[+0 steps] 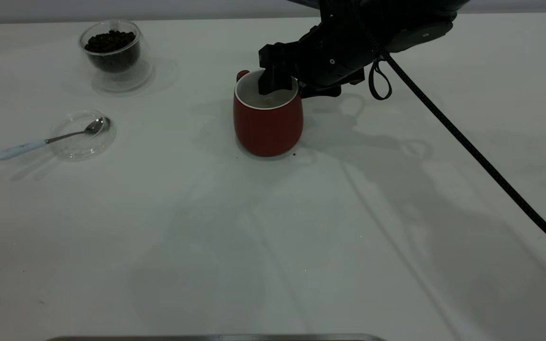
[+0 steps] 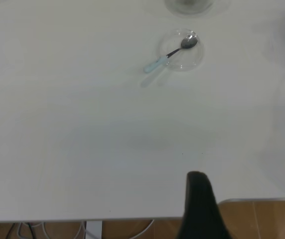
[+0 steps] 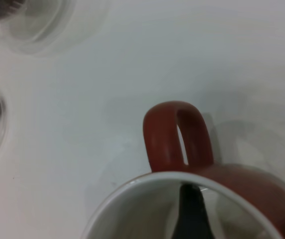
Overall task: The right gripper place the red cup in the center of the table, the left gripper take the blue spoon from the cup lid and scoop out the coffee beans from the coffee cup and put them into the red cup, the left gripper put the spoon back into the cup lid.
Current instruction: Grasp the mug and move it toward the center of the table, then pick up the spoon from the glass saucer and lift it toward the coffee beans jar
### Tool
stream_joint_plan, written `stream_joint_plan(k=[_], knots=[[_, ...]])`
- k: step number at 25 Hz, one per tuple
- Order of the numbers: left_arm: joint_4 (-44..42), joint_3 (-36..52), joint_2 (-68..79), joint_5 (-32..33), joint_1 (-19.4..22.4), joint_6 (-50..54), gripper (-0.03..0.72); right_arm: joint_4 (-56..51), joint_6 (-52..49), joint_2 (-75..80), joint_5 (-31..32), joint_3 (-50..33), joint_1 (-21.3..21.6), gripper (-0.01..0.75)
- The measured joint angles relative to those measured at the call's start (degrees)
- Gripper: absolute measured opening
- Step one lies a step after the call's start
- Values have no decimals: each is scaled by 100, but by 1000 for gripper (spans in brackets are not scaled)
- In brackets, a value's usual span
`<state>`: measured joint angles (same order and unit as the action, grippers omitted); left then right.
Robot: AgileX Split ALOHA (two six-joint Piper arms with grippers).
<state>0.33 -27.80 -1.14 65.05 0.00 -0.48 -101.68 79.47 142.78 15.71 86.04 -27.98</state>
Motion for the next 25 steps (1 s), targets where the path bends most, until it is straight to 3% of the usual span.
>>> stream_joint_plan(k=[7,17,20,25], knots=[[0,0,0,0,0,0,562,432,0,-32,12,19,14,590],[0,0,0,0,0,0,562,2540,-667,-767,283,-74,413,590],[0,0,0,0,0,5,562,3926,-1286,-1425,898,-333,448,590],[0,0,0,0,0,11,562,6595,-3590,-3368,2766,-750,448,590]])
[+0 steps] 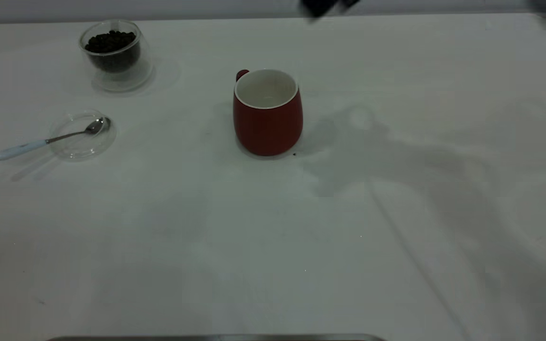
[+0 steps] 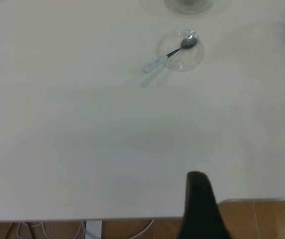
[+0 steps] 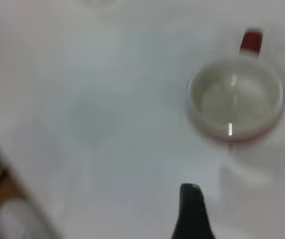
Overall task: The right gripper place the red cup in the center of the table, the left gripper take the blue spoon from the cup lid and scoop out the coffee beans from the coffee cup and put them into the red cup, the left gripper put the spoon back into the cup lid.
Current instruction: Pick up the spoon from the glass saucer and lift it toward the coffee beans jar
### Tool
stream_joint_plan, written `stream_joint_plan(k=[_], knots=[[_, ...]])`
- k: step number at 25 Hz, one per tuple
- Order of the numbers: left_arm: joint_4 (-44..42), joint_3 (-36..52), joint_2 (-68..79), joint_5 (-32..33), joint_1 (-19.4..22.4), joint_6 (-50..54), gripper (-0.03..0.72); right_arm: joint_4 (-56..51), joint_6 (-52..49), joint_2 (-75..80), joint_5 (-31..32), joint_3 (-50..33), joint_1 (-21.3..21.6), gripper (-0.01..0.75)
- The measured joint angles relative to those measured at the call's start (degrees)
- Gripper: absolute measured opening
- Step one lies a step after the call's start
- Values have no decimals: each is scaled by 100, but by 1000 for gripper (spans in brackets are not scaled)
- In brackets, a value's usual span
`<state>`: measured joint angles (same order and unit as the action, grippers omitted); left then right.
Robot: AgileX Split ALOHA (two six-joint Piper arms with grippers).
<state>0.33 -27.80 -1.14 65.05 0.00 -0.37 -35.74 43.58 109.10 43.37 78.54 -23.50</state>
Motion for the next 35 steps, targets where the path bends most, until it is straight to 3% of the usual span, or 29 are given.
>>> stream_joint_plan(k=[3,7,10,12,17,20,24,35], knots=[[0,0,0,0,0,0,562,1647,-1653,-1363,917,-458,0,590],[0,0,0,0,0,0,562,3485,-3238,-3238,1415,-1571,0,590],[0,0,0,0,0,0,562,4160,-4163,-4447,1648,-2440,89,590],[0,0,0,0,0,0,562,4213,-4497,-5048,1865,-3046,415,590],[0,0,0,0,0,0,562,4192,-4441,-6211,2013,-4289,1451,590],[0,0,0,0,0,0,562,4018,-4232,-7024,1986,-4747,1772,590],[0,0,0,0,0,0,562,3868,-4163,-8151,2007,-5140,1884,590],[0,0,0,0,0,-10,562,3794,-4158,-10216,2062,-5168,2056,590]])
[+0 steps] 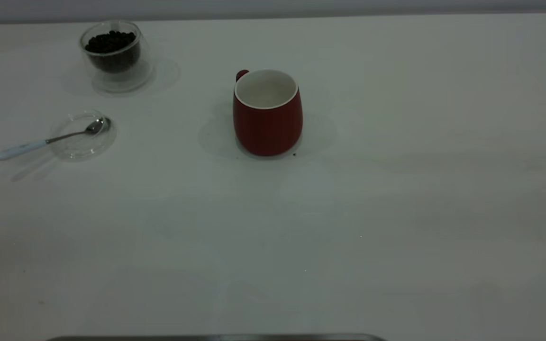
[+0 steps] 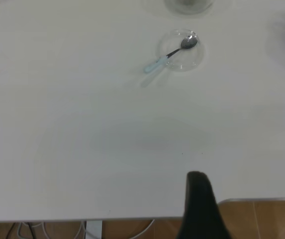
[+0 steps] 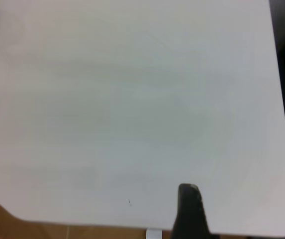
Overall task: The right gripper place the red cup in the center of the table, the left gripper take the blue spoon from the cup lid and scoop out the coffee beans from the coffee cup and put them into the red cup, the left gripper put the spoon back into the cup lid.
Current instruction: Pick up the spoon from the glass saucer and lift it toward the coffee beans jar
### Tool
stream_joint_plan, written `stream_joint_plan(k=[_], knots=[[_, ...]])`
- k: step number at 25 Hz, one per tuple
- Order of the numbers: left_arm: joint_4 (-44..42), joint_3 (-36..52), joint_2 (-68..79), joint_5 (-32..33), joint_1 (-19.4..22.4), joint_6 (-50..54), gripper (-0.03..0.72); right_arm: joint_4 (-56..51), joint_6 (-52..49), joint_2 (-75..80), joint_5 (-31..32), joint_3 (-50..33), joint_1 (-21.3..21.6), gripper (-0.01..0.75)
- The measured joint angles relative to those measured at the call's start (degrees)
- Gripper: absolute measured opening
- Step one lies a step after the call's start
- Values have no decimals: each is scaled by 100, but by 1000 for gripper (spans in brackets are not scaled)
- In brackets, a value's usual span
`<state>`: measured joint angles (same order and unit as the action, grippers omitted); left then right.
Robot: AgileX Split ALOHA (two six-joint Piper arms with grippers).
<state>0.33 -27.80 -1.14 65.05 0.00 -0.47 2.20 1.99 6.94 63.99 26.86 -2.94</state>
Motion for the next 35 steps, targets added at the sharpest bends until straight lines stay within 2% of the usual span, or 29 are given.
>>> stream_joint_plan(k=[9,35], knots=[[0,0,0,0,0,0,562,-2,2,-776,40,0,0,590],[0,-45,0,-27,0,137,562,-2,2,-787,55,0,0,590]])
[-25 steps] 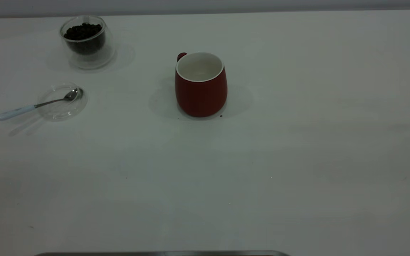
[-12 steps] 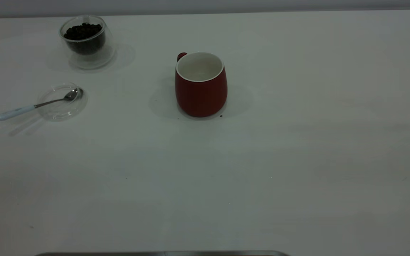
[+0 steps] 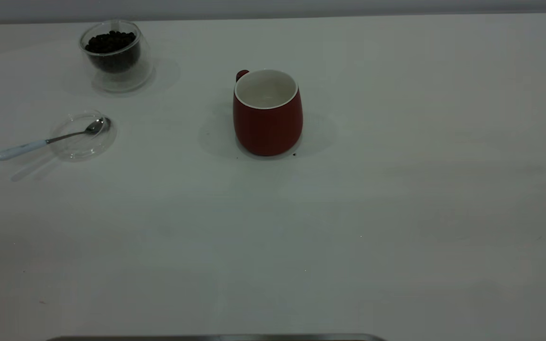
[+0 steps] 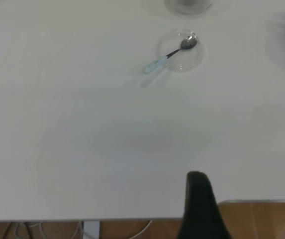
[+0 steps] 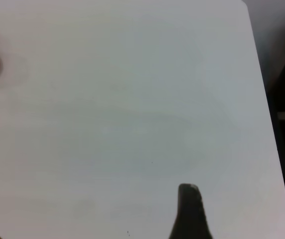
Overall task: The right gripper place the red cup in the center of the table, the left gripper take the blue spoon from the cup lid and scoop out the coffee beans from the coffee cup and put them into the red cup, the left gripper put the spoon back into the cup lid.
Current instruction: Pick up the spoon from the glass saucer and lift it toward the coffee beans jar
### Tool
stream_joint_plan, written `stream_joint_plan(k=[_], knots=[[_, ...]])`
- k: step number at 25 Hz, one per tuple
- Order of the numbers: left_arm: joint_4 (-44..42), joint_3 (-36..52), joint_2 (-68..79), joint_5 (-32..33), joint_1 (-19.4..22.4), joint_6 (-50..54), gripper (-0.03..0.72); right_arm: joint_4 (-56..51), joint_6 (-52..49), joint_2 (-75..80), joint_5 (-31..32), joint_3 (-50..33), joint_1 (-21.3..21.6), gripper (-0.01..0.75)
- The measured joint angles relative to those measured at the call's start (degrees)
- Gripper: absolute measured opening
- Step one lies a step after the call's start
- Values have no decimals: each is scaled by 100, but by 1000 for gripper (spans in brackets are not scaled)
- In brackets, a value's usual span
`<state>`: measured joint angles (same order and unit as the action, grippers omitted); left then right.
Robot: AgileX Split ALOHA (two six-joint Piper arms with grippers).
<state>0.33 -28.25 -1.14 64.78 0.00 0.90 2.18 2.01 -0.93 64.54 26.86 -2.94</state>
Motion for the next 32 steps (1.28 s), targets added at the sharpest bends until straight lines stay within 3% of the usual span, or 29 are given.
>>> stream_joint_plan(k=[4,10,16,22,26,28,32], knots=[[-33,-401,547,-68,0,695,562,0,0,0,0,0,0,590],[-331,-920,2480,-264,0,1829,562,0,0,0,0,0,0,590],[-1724,-1422,4259,-286,0,2509,555,0,0,0,0,0,0,590],[-2859,-2392,5967,-99,91,2505,497,0,0,0,0,0,0,590],[-3144,-2928,6973,-278,748,2246,486,0,0,0,0,0,0,590],[-3083,-3156,7484,-476,1317,1979,485,0,0,0,0,0,0,590],[-2215,-3452,8364,-1029,2350,1618,485,0,0,0,0,0,0,590]])
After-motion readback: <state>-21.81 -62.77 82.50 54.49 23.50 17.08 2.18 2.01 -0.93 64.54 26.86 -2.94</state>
